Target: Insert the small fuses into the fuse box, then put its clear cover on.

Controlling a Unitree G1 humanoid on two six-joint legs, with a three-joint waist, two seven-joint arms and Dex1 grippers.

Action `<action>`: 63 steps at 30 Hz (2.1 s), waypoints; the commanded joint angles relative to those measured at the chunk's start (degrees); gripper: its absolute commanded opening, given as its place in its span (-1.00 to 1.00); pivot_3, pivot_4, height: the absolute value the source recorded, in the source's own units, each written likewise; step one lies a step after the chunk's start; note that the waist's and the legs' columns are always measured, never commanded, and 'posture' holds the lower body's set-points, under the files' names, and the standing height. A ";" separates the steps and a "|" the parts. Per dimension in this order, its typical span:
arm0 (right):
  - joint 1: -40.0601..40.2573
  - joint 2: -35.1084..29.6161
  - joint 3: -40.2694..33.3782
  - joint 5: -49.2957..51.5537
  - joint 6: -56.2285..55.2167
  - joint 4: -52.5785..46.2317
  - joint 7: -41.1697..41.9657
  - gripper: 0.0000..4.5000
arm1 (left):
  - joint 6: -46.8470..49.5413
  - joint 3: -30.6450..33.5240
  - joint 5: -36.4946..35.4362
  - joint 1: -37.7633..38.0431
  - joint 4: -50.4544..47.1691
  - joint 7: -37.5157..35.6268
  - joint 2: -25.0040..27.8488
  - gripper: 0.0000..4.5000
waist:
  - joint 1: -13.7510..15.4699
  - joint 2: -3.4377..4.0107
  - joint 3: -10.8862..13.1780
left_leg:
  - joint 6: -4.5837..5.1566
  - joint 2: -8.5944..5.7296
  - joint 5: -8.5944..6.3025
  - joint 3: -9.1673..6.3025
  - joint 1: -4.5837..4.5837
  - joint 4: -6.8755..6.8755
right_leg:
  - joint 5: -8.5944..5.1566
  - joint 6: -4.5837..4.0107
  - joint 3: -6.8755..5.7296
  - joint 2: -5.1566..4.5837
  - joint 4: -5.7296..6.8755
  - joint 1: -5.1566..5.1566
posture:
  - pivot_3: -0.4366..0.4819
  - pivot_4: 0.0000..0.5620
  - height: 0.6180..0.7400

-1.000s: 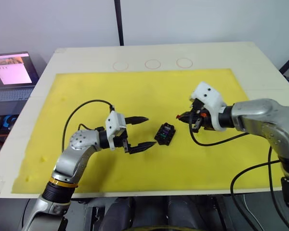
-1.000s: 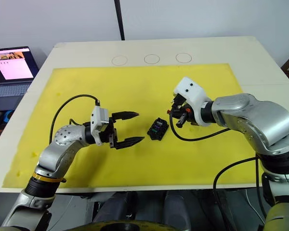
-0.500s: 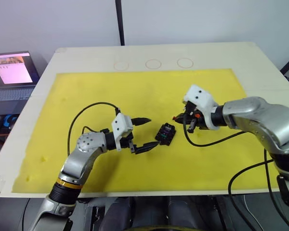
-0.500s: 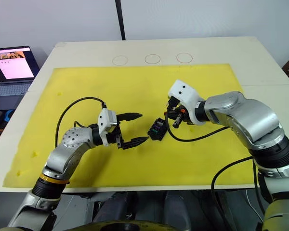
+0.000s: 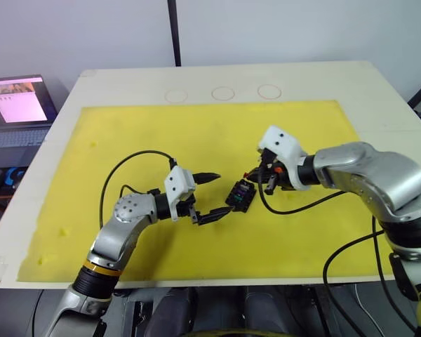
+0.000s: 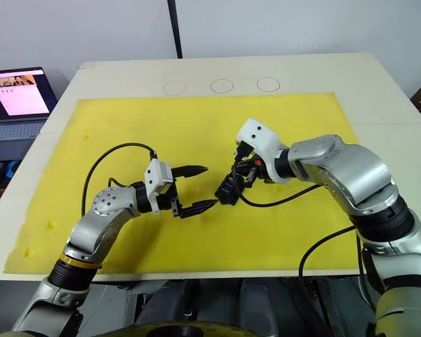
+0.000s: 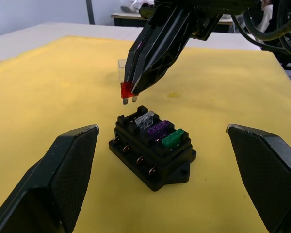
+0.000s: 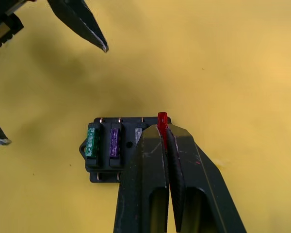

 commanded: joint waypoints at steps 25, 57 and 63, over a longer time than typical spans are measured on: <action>1.98 0.70 0.10 -3.88 -2.58 0.14 0.84 -0.98 | -1.80 0.06 0.73 0.33 -1.01 0.47 -0.54 1.00 | 0.00 0.00 0.00 | 0.00 0.00 0.00 0.00 0.00 0.00 | 0.00 0.00 0.00 0.00 0.00 0.00 | -0.05 -0.47 1.00; -0.26 1.85 -1.19 -3.57 -0.63 1.61 1.97 -0.98 | -2.39 0.53 1.11 0.47 -0.88 1.26 -0.49 1.00 | 0.02 0.00 0.00 | -0.01 0.00 0.00 0.00 -0.01 0.00 | 0.00 0.00 0.00 0.00 0.00 0.00 | -0.05 -0.47 1.00; 0.07 2.36 -0.47 -3.93 -0.95 1.59 1.84 -0.98 | -2.23 0.62 1.06 0.57 -1.14 1.34 -0.34 1.00 | 0.01 0.00 0.00 | -0.01 0.00 0.00 0.00 -0.01 0.00 | 0.00 0.00 0.00 0.00 0.00 -0.01 | -0.05 -0.47 1.00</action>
